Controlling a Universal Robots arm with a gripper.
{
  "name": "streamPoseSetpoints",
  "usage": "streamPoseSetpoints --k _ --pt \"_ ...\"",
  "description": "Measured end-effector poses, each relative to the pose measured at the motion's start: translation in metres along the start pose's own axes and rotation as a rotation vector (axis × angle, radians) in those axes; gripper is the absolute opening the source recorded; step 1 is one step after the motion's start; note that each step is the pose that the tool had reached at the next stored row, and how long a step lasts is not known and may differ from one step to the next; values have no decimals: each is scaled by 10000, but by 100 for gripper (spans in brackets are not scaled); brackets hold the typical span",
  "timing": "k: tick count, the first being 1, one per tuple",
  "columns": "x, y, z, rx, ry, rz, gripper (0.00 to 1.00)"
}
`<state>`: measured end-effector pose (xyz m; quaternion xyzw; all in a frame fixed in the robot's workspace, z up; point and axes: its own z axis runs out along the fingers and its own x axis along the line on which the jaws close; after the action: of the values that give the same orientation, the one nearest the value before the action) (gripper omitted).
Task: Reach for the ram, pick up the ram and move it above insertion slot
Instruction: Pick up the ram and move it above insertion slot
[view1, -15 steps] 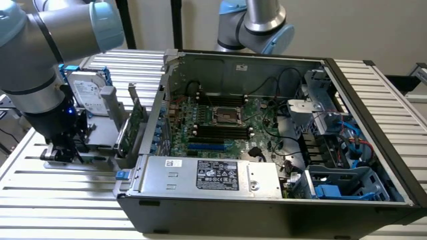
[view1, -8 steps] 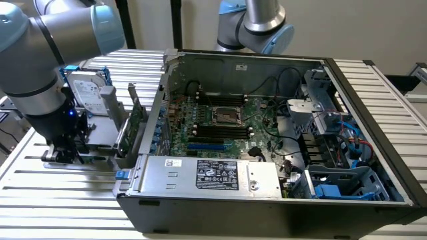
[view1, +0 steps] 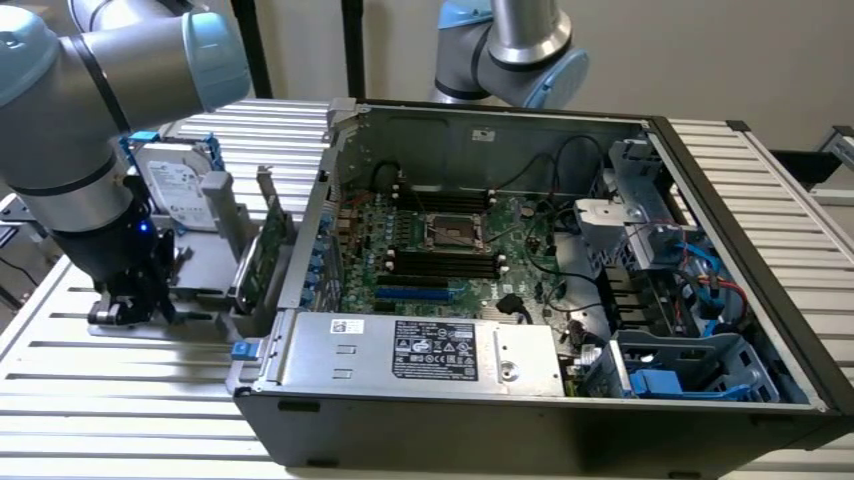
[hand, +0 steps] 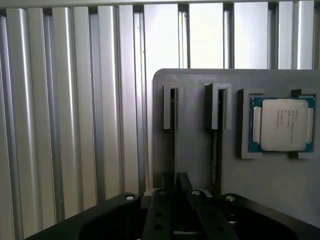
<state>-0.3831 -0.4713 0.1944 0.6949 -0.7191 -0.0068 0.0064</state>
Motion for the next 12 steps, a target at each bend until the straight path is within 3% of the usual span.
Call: streamPoseSetpoints --k 1,2,12 --pt "0 0 0 0 0 0 22" --pt "0 0 0 -1 0 0 16" --pt "0 0 0 -1 -8 0 14"
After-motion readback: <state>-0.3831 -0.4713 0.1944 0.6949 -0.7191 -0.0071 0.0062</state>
